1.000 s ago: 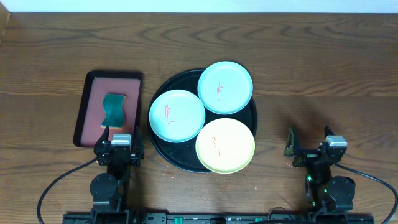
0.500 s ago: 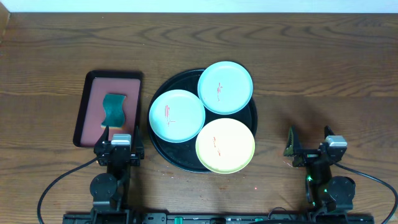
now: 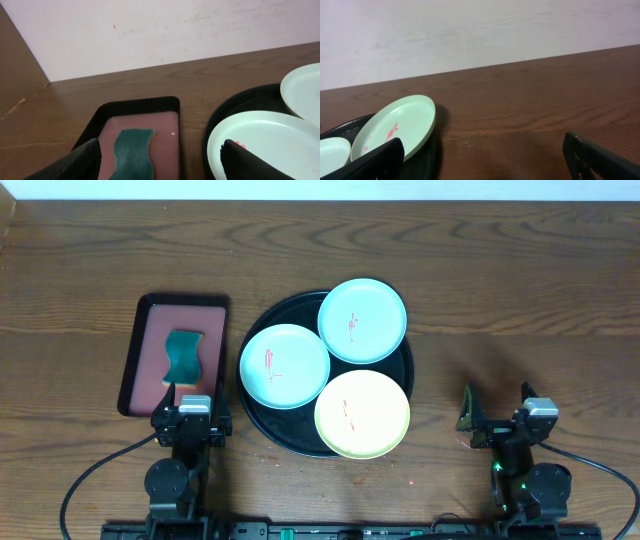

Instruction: Clean dirty plates on tray and stack at the side

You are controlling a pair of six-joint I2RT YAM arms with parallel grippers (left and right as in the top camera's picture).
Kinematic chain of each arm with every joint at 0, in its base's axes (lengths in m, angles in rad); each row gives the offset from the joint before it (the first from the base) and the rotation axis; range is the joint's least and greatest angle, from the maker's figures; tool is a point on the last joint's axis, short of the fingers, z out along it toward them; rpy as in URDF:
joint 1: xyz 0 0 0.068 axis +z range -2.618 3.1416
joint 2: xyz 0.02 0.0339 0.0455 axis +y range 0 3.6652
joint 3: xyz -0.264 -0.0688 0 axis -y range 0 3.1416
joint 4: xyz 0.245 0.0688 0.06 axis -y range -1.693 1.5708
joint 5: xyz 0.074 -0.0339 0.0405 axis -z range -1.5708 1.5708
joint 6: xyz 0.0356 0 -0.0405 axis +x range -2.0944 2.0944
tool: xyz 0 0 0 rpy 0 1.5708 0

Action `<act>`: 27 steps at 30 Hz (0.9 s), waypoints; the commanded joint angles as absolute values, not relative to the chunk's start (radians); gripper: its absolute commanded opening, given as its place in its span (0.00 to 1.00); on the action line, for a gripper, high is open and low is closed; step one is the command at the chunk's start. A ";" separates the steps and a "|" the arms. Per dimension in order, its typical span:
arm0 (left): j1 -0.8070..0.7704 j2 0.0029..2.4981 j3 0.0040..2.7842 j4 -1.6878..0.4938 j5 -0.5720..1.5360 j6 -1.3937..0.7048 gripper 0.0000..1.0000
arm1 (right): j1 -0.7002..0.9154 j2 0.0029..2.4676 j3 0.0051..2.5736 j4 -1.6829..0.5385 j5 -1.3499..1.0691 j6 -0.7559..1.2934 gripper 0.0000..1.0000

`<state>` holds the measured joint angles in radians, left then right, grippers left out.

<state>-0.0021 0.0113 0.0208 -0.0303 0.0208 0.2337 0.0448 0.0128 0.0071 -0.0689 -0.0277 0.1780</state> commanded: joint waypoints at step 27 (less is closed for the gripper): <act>-0.006 0.008 0.004 -0.065 0.016 0.212 0.77 | 0.033 0.012 0.006 -0.041 0.001 0.209 0.99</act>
<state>-0.0021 0.0113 0.0208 -0.0296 0.0208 0.2321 0.0448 0.0128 0.0071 -0.0444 0.0170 0.1829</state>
